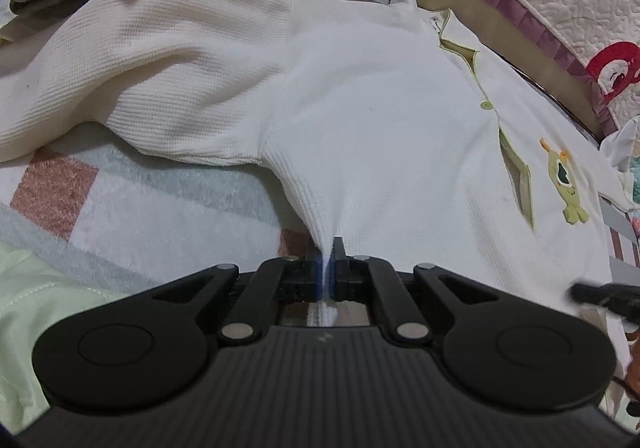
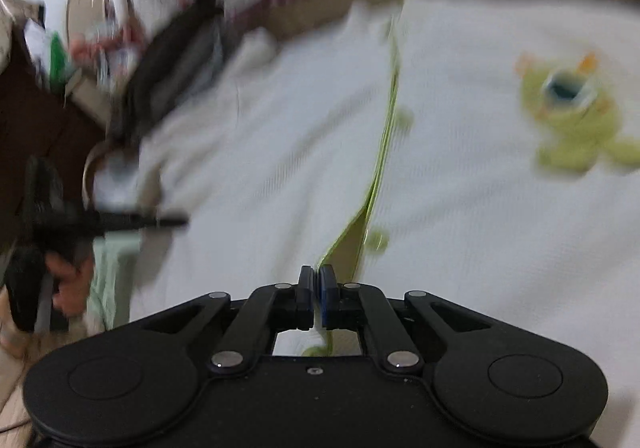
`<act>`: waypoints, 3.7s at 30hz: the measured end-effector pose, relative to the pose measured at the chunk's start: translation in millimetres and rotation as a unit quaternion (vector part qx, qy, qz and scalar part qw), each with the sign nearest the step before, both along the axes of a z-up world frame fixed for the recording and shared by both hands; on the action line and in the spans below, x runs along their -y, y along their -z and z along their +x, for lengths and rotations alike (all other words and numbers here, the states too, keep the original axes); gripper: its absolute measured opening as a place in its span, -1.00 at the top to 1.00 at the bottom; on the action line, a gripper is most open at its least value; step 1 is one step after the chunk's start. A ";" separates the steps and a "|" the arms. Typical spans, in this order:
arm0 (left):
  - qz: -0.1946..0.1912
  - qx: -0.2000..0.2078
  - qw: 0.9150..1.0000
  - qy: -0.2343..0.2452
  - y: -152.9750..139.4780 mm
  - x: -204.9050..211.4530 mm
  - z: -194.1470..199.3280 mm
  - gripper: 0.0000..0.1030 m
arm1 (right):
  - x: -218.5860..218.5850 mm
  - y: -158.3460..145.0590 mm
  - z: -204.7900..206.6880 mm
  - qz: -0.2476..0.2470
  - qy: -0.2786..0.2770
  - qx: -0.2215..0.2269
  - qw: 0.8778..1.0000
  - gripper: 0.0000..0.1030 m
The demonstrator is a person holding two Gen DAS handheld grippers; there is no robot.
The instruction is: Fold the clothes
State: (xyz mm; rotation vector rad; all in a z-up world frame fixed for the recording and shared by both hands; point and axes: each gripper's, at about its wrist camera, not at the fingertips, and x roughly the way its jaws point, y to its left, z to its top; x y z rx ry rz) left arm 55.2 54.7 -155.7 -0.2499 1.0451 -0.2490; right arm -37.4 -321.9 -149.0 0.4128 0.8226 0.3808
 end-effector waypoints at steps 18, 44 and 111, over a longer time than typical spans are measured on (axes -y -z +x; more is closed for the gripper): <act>0.018 -0.059 0.998 0.013 14.3 9.6 -7.4 0.60 | -26.9 2.4 -17.9 -0.178 0.042 -0.027 0.983 0.44; -0.045 0.016 0.893 -0.447 3.9 -267.4 26.7 -0.09 | -121.6 -67.1 45.0 -0.141 -0.067 0.000 0.988 0.11; -0.003 0.227 0.974 -0.004 -57.5 26.8 -37.3 0.96 | -102.7 -66.3 23.4 -0.128 0.000 0.001 0.992 0.00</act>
